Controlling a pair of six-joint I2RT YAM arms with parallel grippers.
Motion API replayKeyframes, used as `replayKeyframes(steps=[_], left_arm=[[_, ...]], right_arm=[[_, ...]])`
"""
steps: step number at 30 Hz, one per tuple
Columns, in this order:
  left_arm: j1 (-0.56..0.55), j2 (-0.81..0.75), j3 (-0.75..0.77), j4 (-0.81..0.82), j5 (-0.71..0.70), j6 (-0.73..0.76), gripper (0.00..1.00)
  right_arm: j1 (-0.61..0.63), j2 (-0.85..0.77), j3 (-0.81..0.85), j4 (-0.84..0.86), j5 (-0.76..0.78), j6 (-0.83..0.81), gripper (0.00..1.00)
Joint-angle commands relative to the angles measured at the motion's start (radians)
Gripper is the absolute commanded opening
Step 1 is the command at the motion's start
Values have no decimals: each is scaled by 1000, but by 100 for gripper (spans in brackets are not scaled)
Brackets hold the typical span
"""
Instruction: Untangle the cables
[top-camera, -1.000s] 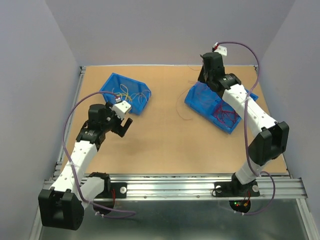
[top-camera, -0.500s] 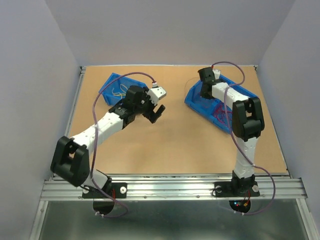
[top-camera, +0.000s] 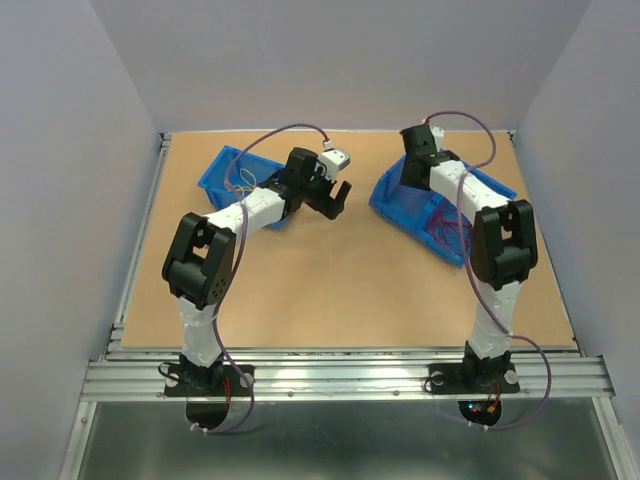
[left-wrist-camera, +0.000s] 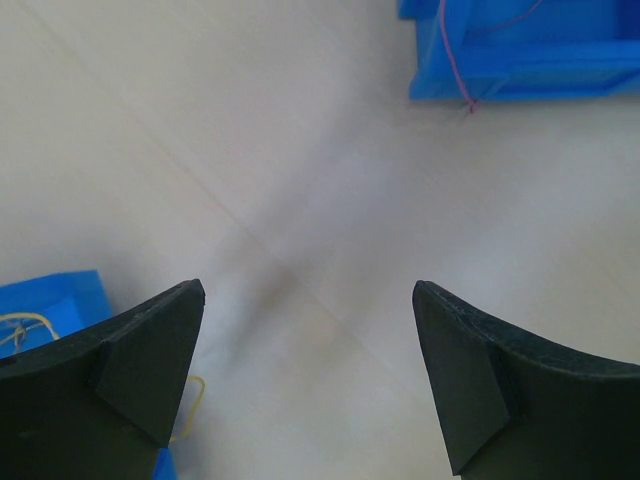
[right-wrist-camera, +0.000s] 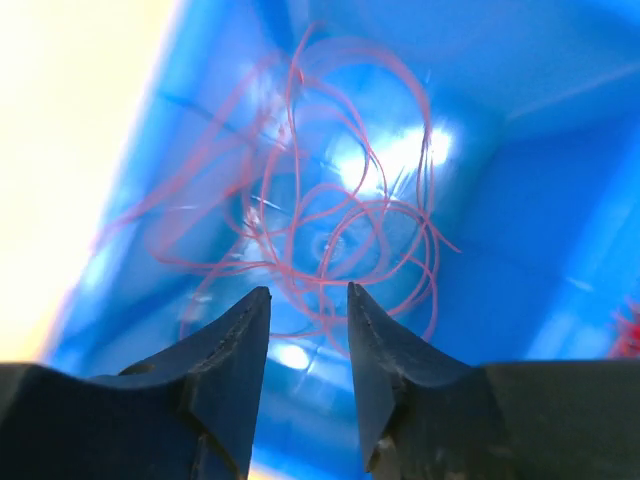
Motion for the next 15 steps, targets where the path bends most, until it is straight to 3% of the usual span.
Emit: replayKeyframes(steps=[1,10,15], left_arm=[[1,10,133,55,127,-58,97],[-1,57,164,144,258,-102,97],[-14,140,247,139,278,-102,94]], right_arm=[[0,-156,-26,23,-22,-3,44],[2,-229,-116,120,-102,-3,60],[2,-160,-52,129,-104,-9,60]])
